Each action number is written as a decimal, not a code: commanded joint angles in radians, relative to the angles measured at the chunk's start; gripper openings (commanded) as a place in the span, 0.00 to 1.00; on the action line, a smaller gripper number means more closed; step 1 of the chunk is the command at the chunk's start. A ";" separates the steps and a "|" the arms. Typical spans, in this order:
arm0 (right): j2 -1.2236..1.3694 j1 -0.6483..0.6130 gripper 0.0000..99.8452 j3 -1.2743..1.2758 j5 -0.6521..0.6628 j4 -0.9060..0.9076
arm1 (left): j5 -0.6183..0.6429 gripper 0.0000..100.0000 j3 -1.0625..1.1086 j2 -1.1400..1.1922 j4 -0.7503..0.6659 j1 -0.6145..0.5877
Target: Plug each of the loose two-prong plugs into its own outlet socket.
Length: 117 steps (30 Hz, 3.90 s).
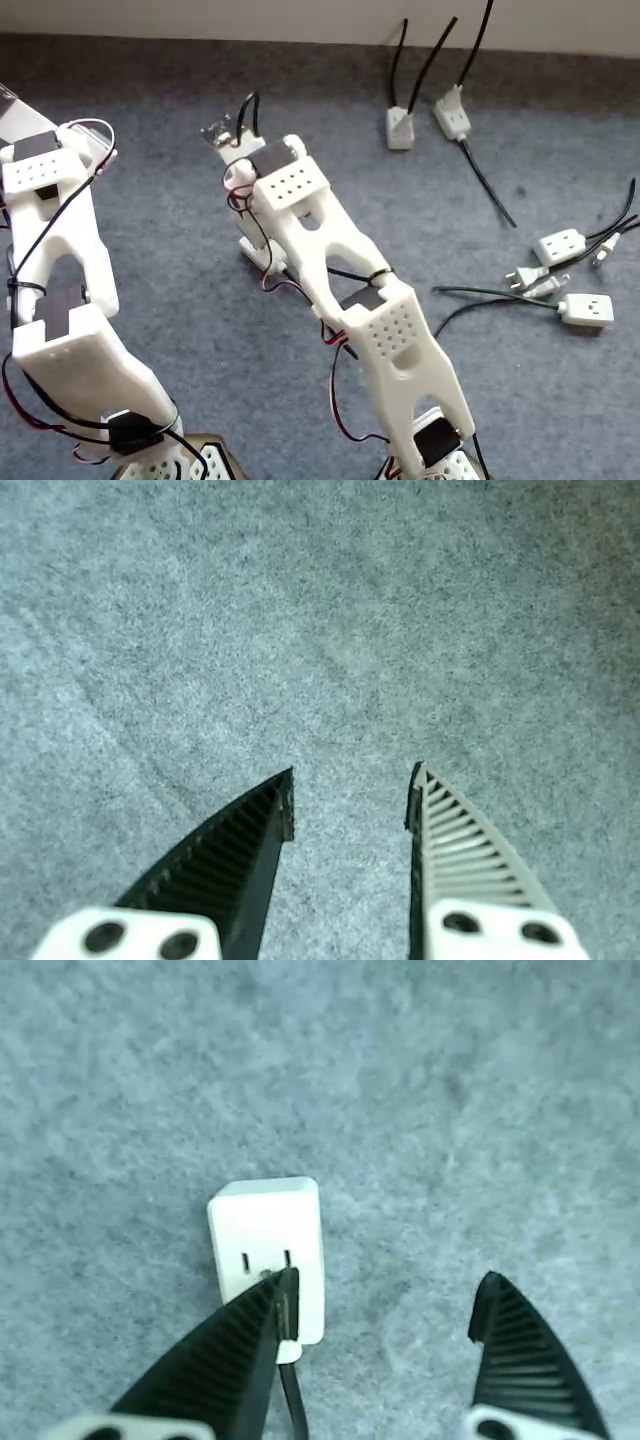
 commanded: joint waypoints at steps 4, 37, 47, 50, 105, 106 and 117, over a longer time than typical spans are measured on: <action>0.024 -0.013 0.28 -0.005 -0.011 -0.016 | 0.005 0.20 -0.035 -0.005 -0.012 -0.005; 0.133 0.136 0.28 -0.277 0.043 0.131 | 0.005 0.20 -0.033 -0.005 -0.009 -0.005; 0.153 -0.039 0.28 -0.478 0.005 0.206 | 0.005 0.20 -0.033 -0.005 -0.009 -0.005; 0.197 -0.054 0.28 -0.486 0.005 0.206 | 0.005 0.20 -0.033 -0.005 -0.009 -0.005; -0.185 -0.015 0.28 0.275 -0.028 0.047 | 0.005 0.20 -0.031 -0.004 -0.009 -0.007; -0.180 0.002 0.28 0.274 -0.028 0.033 | 0.005 0.20 -0.031 -0.004 -0.009 -0.007; -0.177 0.107 0.28 0.266 0.112 -0.030 | 0.005 0.20 -0.031 -0.004 -0.009 -0.007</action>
